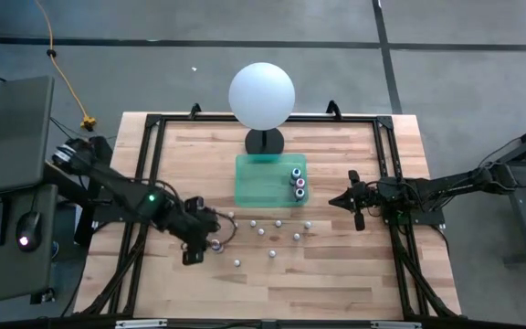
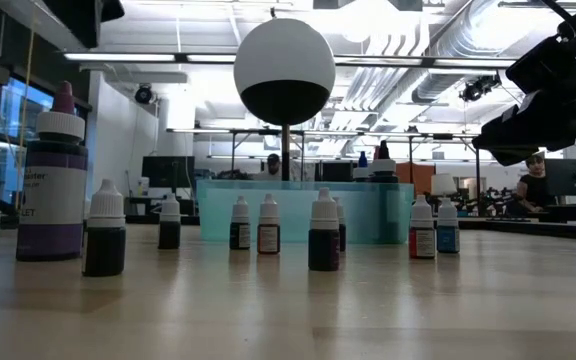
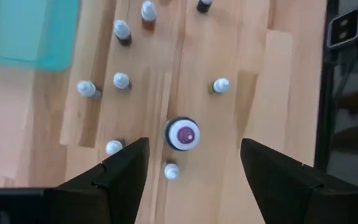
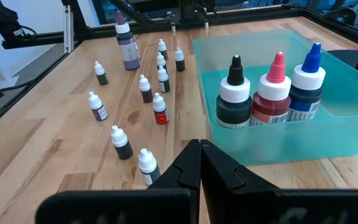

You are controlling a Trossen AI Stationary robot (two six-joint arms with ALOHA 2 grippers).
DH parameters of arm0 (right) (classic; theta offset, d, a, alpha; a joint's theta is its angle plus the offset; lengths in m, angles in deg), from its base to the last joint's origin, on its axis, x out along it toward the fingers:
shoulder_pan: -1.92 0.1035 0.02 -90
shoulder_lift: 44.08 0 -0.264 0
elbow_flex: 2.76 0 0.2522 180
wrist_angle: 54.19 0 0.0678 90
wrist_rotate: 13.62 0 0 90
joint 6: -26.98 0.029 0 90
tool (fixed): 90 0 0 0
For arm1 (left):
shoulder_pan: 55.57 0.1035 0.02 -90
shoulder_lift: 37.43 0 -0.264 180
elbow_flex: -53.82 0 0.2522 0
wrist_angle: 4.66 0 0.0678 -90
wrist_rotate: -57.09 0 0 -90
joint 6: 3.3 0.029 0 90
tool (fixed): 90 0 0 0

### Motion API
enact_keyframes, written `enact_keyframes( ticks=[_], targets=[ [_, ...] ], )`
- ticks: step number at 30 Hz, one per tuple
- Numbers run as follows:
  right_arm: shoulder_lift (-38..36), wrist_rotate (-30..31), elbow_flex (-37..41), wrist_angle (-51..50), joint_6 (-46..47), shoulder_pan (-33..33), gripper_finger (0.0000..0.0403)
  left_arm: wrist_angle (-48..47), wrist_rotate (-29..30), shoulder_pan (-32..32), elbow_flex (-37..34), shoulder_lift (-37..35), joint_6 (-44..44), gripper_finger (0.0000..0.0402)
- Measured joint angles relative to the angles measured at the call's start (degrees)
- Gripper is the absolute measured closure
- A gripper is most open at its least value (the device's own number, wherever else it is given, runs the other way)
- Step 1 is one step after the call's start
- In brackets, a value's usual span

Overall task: Pick & Place food coloring
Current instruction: Put the large purple food coloring bottle into the bin

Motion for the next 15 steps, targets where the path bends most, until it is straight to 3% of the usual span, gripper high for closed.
enact_keyframes(
  ticks=[15],
  targets=[
    [0.01, 0.02, 0.0, 0.0, 0.0, 0.0, 0.0402, 0.87, 1.23, -1.51, 0.0, 9.53, 1.74, 0.0149]
  ],
)
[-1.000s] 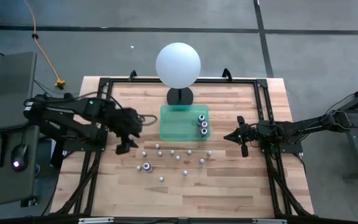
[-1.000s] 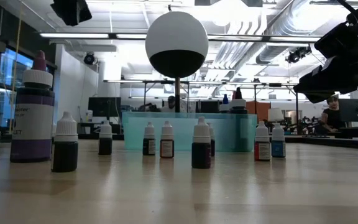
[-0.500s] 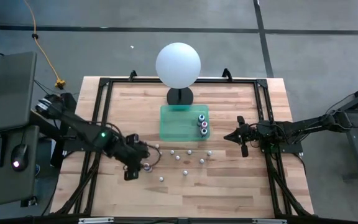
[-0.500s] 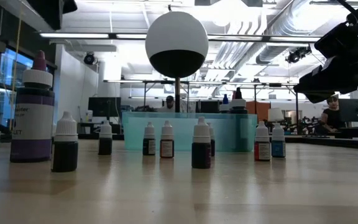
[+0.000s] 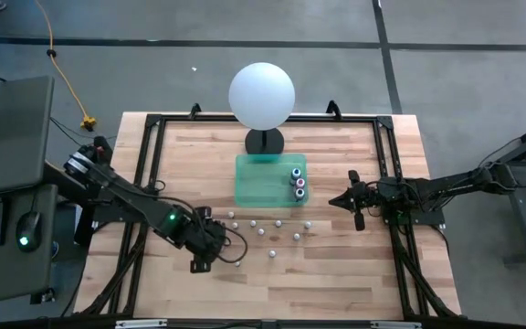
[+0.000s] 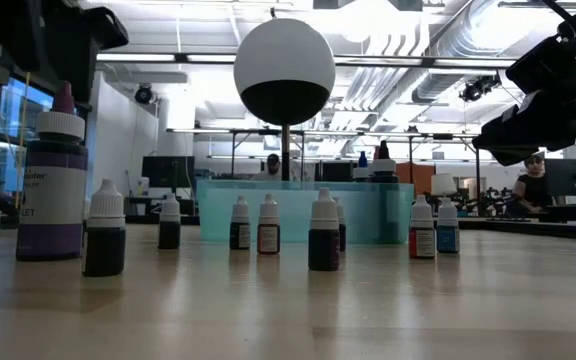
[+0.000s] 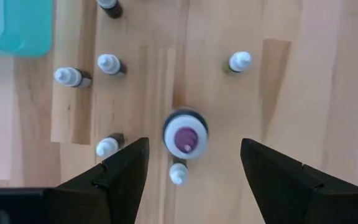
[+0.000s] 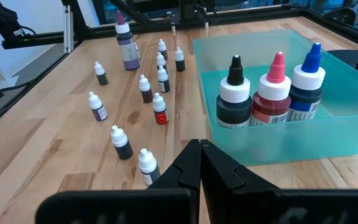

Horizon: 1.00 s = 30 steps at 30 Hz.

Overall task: Pick & Place food coloring
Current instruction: Put the large purple food coloring bottle into the bin

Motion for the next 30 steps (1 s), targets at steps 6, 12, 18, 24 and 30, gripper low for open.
enact_keyframes(
  ticks=[6, 12, 18, 24, 30],
  targets=[
    [0.0, -0.02, 0.0, 0.02, 0.0, 0.0, 0.0402, 0.27, 1.17, 1.05, -0.02, 0.81, 0.15, 0.0149],
    [0.0, 0.0, 0.0, 0.0, 0.0, -0.01, 0.0402, 0.1, -1.78, 2.58, -0.02, 0.79, 1.5, 0.0149],
    [0.0, 0.0, 0.0, 0.01, 0.0, 0.0, 0.0402, 0.23, -3.91, 2.99, -1.58, 1.03, 2.96, 0.0149],
    [0.0, 0.0, 0.0, 0.02, 0.0, 0.0, 0.0402, 3.55, -4.2, 2.99, -4.06, 1.03, 2.99, 0.0149],
    [-0.01, -0.01, 0.0, 0.01, 0.0, 0.0, 0.0402, 5.23, -4.0, 2.99, -4.42, 1.03, 2.99, 0.0149]
  ],
)
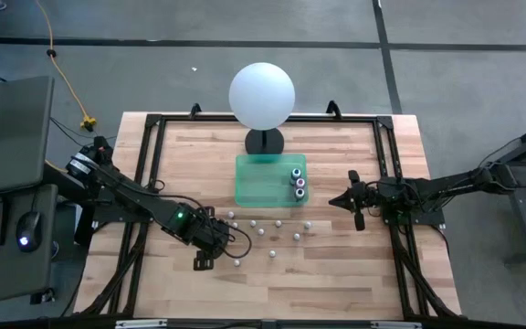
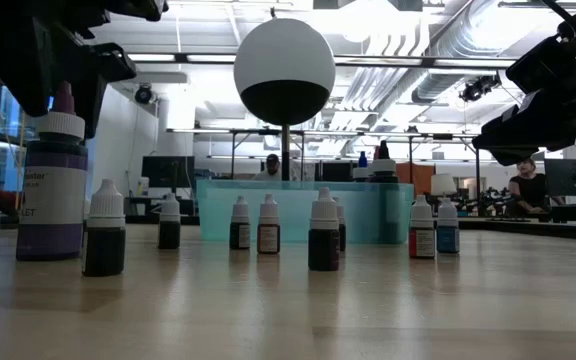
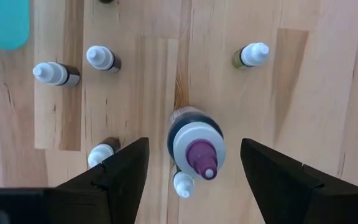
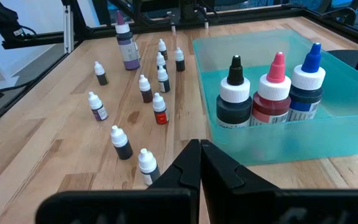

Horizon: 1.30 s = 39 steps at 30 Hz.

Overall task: Pick & Place food coloring
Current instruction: Put the large purple food coloring bottle into the bin

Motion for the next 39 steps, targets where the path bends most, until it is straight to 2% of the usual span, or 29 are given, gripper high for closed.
enact_keyframes(
  ticks=[34, 39],
  targets=[
    [0.01, 0.01, 0.0, -0.04, 0.0, 0.0, 0.0402, 2.22, -1.3, 0.02, -0.06, 3.85, 0.2, 0.015],
    [0.01, 0.01, 0.0, -0.04, 0.0, 0.0, 0.0402, 1.95, -1.13, 0.02, -0.06, 3.82, -0.02, 0.0169]
  ],
)
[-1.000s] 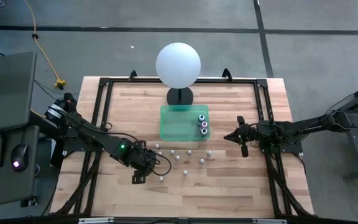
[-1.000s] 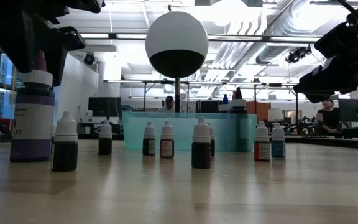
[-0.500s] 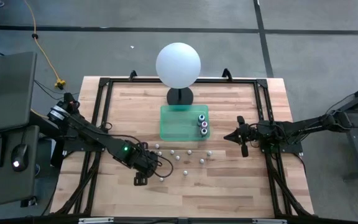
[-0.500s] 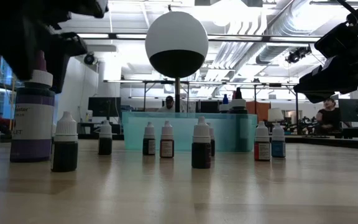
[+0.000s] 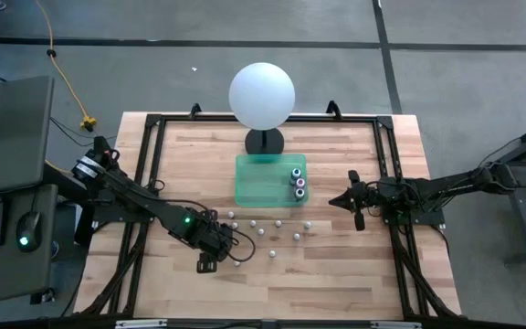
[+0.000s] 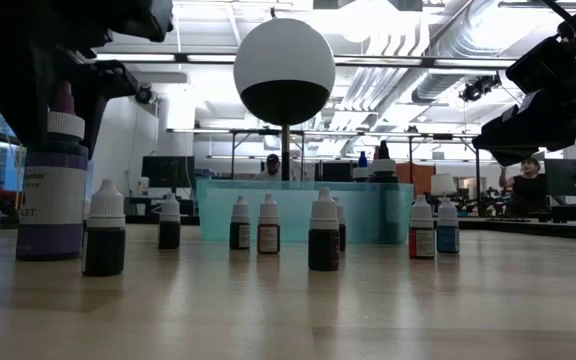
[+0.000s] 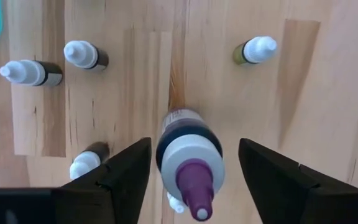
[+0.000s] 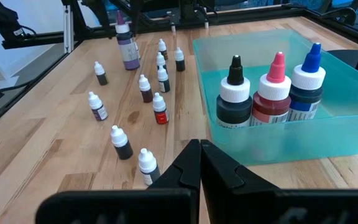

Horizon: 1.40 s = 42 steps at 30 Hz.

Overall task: Pick & Place food coloring
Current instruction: Put the large purple food coloring bottle into the bin

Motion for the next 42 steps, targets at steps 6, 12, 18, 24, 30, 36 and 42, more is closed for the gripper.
enact_keyframes(
  ticks=[6, 12, 18, 24, 30, 36, 42],
  targets=[
    [0.0, 0.0, 0.0, 0.0, 0.0, 0.0, 0.0402, -0.2, -0.75, 0.0, 0.0, 0.0, -0.02, 0.0221],
    [0.0, 0.0, 0.0, 0.01, 0.0, 0.0, 0.0402, -0.25, -0.88, 0.0, 0.02, -0.04, -0.04, 0.0253],
    [0.0, 0.0, 0.0, 0.02, 0.0, 0.0, 0.0402, -0.29, -0.65, 0.0, 0.02, -0.07, -0.11, 0.0256],
    [0.0, -0.02, 0.0, 0.01, 0.01, 0.0, 0.0402, -0.83, 0.42, 0.0, 0.6, -0.04, -0.26, 0.0258],
    [0.0, -0.02, 0.0, 0.02, 0.0, 0.0, 0.0402, -4.14, 3.05, 0.02, 4.57, -0.04, -0.28, 0.0258],
    [0.0, -0.02, 0.0, 0.0, 0.0, 0.0, 0.0402, -12.61, 3.58, 0.02, 12.62, -0.04, -0.2, 0.0259],
    [0.0, 0.0, 0.0, 0.02, 0.01, -0.02, 0.0402, -24.0, 7.77, 1.86, 24.4, -0.04, 0.12, 0.0259]
  ],
)
